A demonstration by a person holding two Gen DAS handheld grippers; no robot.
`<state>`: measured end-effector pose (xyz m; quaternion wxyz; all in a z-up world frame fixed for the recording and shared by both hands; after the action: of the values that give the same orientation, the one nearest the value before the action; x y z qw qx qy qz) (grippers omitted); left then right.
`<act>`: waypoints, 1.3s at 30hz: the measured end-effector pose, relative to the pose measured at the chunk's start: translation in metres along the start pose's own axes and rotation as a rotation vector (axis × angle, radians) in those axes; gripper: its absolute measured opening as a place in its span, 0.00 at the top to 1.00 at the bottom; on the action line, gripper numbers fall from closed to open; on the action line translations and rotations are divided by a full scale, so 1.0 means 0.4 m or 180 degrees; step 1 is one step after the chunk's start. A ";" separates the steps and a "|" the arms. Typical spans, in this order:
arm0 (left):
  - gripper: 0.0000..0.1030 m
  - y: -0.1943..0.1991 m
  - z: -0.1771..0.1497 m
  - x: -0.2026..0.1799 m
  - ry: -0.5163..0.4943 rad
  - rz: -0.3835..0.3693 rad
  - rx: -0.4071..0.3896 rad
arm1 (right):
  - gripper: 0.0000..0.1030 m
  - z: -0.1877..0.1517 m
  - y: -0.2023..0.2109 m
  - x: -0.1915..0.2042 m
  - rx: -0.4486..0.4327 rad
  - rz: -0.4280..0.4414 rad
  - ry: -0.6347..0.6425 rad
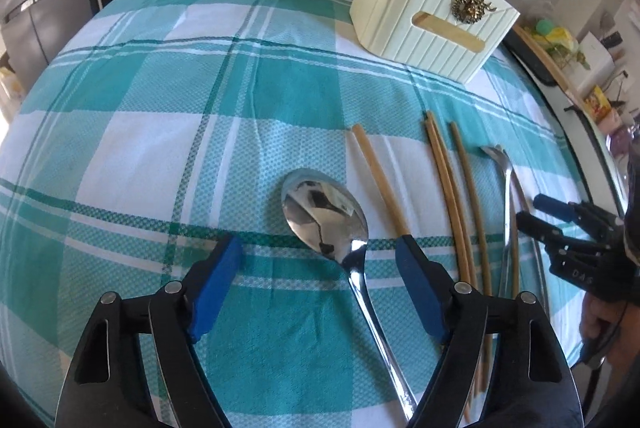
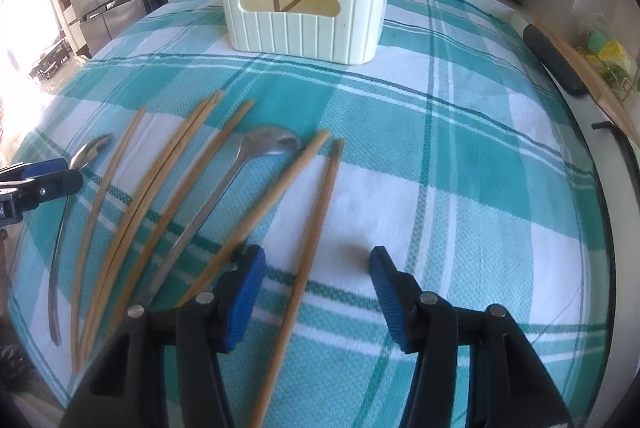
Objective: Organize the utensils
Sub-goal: 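Grasp the steel spoon handle with the left gripper while the right gripper grasps a chopstick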
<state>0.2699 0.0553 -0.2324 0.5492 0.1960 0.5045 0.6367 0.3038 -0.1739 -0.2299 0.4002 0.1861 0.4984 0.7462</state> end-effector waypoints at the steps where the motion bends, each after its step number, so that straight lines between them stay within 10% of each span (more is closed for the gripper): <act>1: 0.32 -0.006 0.001 -0.005 -0.0042 0.0023 0.0005 | 0.47 0.014 -0.009 -0.003 0.0006 0.0023 0.0001; 4: 0.57 -0.015 0.007 -0.010 -0.0121 0.0094 -0.0033 | 0.59 0.052 -0.027 -0.008 0.0018 0.0035 0.0020; 8: 0.59 -0.023 0.016 -0.011 -0.0110 -0.0030 -0.0036 | 0.92 0.083 -0.042 -0.006 0.0041 0.0141 -0.0001; 22: 0.68 0.127 0.100 -0.038 -0.0056 -0.0536 -0.0477 | 0.94 0.152 0.182 -0.083 -0.0789 0.0409 -0.0511; 25: 1.00 0.171 0.111 -0.039 -0.0080 -0.0614 -0.0592 | 0.94 0.165 0.264 -0.092 -0.1028 0.0394 -0.0538; 33: 1.00 0.173 0.137 -0.024 -0.0096 -0.0656 -0.0586 | 0.94 0.147 0.371 -0.091 -0.1298 0.0344 -0.0571; 39: 0.39 0.114 0.183 -0.037 -0.0216 -0.0591 -0.0405 | 0.94 0.123 0.388 -0.093 -0.1286 0.0284 -0.0560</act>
<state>0.3107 0.0784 -0.1587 0.6340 0.1346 0.4602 0.6068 0.2960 -0.2022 -0.0652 0.4379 0.1883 0.2933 0.8287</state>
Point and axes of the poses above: each gripper's, at about its wrist camera, not at the fingertips, and y roughly against the way its jaws point, x to its left, z to its top, the point moved 9 cm from there along -y, roughly the way its jaws point, and after that the axes turned 12 degrees about y, right-handed, at the moved point
